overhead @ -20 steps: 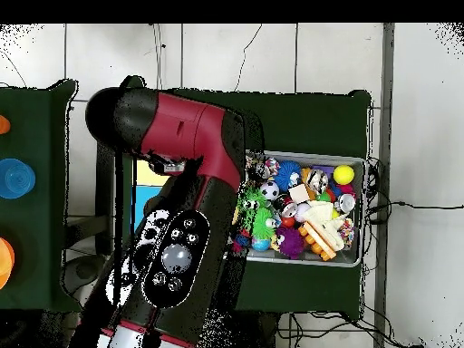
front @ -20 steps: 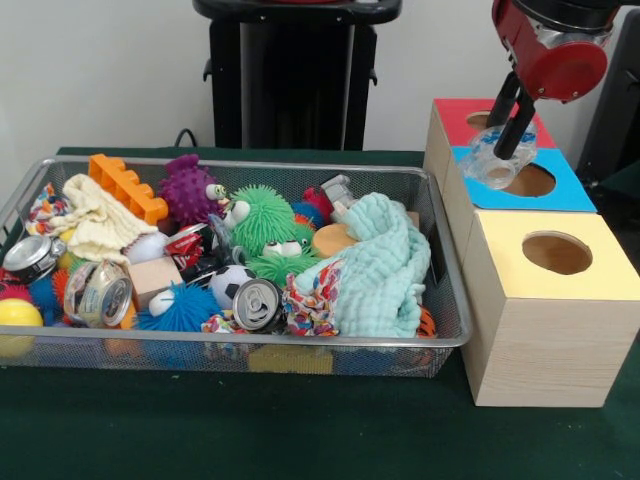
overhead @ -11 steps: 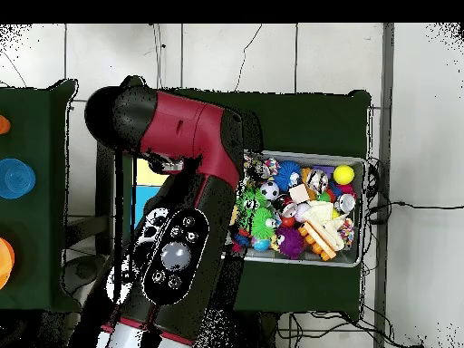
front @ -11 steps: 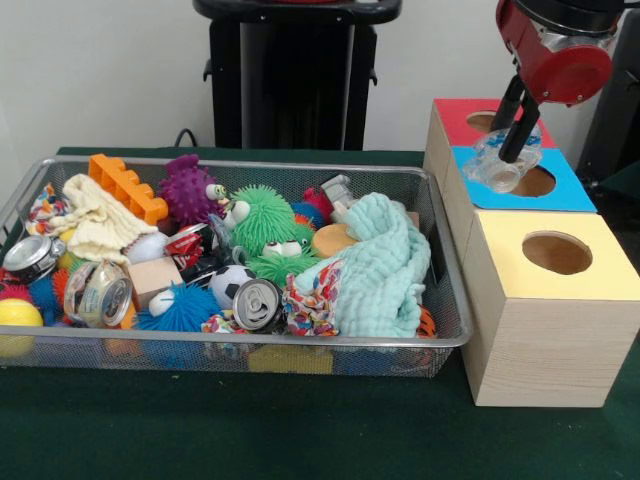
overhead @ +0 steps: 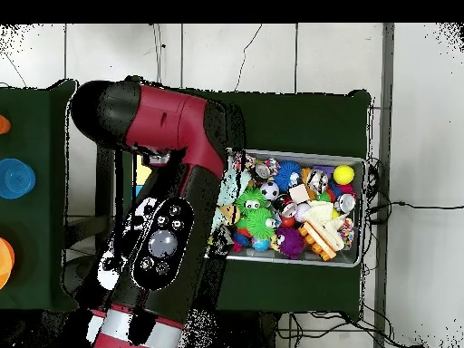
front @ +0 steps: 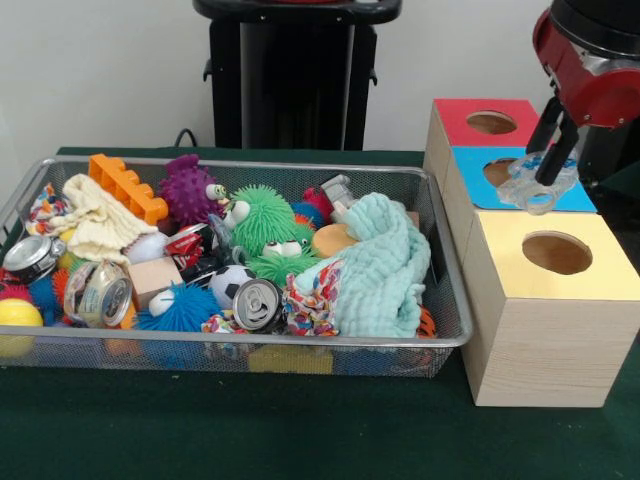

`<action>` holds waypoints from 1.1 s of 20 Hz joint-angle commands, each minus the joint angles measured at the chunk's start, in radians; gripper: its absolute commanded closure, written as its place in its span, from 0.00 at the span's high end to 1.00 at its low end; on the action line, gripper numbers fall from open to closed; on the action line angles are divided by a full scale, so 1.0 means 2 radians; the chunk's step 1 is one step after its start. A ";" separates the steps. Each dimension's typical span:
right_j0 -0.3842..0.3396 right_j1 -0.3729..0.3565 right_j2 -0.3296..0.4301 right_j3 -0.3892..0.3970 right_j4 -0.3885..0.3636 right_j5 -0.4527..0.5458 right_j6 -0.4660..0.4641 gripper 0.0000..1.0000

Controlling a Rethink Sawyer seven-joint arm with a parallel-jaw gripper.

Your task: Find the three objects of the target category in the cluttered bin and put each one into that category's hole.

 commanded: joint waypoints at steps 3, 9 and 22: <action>0.003 0.010 0.023 0.014 0.016 0.031 0.146 0.00; 0.019 -0.058 0.015 0.081 0.011 0.062 0.121 0.00; 0.024 -0.125 0.009 0.219 -0.032 -0.011 0.033 0.00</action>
